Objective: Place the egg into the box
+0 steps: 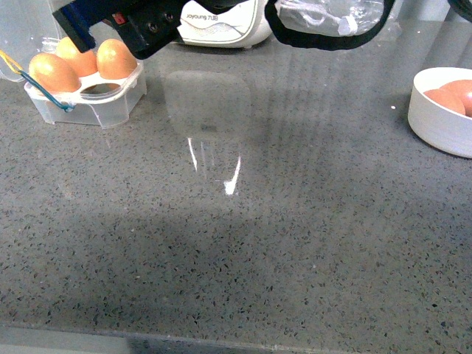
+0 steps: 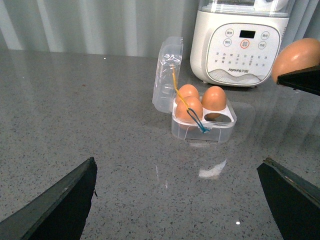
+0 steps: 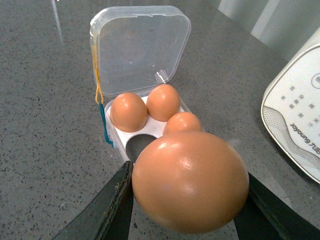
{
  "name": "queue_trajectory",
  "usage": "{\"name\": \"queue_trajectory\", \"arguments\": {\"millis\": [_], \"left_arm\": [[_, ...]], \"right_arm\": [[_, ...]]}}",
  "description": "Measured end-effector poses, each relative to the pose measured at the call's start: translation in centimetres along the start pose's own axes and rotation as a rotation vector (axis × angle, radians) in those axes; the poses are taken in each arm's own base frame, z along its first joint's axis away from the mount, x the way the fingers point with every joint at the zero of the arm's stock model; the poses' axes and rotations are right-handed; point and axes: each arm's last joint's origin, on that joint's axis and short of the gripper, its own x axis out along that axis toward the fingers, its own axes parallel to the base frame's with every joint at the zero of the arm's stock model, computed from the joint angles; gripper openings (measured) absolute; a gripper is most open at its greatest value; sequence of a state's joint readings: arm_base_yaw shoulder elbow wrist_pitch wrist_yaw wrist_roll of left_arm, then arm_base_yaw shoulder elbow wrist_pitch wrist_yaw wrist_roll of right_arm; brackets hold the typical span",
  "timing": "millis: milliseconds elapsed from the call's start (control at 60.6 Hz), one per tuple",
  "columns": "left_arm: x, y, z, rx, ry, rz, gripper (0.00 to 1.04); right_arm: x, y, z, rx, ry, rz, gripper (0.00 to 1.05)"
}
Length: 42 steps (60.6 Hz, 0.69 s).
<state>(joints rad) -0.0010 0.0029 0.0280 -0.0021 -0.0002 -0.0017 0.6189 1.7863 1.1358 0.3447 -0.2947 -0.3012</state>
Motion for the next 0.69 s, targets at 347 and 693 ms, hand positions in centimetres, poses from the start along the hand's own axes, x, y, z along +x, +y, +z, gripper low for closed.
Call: {"name": "queue_trajectory", "arguments": {"millis": [347,693], "left_arm": [[0.0,0.0,0.0,0.0,0.0,0.0,0.98],[0.0,0.0,0.0,0.0,0.0,0.0,0.98]], "right_arm": [[3.3,-0.2,-0.2,0.043,0.031,0.01,0.48],[5.5,-0.1,0.0,0.041,0.055,0.02,0.48]]}}
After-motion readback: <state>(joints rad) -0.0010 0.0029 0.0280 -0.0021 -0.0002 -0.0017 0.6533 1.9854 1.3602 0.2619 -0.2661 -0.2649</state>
